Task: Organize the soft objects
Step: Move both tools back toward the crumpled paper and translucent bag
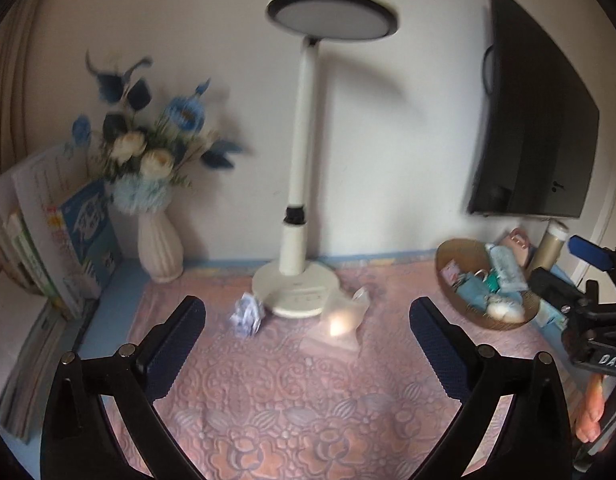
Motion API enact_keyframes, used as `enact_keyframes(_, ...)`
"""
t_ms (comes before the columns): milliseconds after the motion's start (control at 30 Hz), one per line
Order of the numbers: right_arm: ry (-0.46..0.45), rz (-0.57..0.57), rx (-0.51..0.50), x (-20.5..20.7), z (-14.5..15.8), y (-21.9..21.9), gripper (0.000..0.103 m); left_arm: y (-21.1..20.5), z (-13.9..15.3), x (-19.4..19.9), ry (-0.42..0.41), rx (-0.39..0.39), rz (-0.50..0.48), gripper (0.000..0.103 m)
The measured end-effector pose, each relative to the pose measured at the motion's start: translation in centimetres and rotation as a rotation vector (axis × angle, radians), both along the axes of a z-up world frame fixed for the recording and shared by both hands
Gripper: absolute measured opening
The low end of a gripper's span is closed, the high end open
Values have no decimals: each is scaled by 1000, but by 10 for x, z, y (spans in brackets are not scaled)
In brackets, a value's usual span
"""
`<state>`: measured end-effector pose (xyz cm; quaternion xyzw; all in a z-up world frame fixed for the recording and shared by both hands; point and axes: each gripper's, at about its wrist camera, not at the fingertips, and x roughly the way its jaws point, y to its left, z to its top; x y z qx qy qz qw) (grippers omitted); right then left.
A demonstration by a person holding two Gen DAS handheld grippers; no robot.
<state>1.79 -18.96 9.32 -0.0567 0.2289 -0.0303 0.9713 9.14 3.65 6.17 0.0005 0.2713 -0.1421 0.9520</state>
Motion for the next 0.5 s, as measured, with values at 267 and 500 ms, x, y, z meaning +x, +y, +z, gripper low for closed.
enact_keyframes(267,213,-37,96,32,-134,0,103,40,-141,31,279,22,108,102)
enact_keyframes(500,336,-53,151,44,-200,-10,103,37,-162,29,292,63,123,102)
